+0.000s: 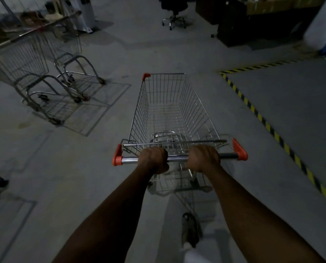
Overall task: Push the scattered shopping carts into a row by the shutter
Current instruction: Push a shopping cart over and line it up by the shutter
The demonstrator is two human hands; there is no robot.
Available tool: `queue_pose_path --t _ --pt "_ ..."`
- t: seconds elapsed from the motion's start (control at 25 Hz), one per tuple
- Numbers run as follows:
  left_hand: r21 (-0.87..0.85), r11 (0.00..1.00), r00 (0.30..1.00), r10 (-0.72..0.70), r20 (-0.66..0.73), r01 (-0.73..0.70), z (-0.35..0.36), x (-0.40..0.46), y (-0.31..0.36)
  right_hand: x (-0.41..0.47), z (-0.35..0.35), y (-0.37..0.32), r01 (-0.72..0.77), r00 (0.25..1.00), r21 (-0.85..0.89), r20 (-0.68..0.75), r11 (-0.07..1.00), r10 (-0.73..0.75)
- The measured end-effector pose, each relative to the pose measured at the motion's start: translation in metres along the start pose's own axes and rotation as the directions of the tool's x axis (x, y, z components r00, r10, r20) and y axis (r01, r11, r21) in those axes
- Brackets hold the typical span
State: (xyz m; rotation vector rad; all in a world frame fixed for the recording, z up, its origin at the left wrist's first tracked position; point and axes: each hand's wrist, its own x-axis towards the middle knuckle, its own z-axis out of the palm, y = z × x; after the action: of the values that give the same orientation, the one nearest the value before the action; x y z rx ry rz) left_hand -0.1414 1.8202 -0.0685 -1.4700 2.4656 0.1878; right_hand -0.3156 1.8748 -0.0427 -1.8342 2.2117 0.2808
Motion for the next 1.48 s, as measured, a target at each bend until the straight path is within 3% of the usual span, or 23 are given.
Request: queue_pose_path --t 0.32,0.56,1.04,1.28,1.48 --pt "-0.029 0.996 0.996 0.08 -0.035 -0.081 0.044 -0.165 -0.01 -0.165 0.063 -0.065 -0.124 0.992 0.035 0.006 0.992 0.124" --pt "-0.037 0.992 0.991 0.118 -0.065 -0.121 0.064 -0.22 -0.014 -0.218 0.084 -0.088 -0.21 0.978 0.047 0.015 0.977 0.21" --pt "0.029 0.977 0.976 0.21 -0.061 -0.209 0.062 -0.207 -0.031 -0.206 0.085 -0.103 -0.254 0.967 0.055 0.021 0.966 0.253" --pt "0.053 0.966 0.967 0.252 0.03 -0.253 0.04 -0.147 -0.055 -0.163 0.067 -0.117 -0.357 0.934 0.16 0.061 0.92 0.352" --pt "0.146 0.956 0.966 0.26 -0.014 -0.255 0.02 -0.075 -0.081 -0.108 0.049 -0.128 -0.352 0.927 0.272 -0.032 0.896 0.374"
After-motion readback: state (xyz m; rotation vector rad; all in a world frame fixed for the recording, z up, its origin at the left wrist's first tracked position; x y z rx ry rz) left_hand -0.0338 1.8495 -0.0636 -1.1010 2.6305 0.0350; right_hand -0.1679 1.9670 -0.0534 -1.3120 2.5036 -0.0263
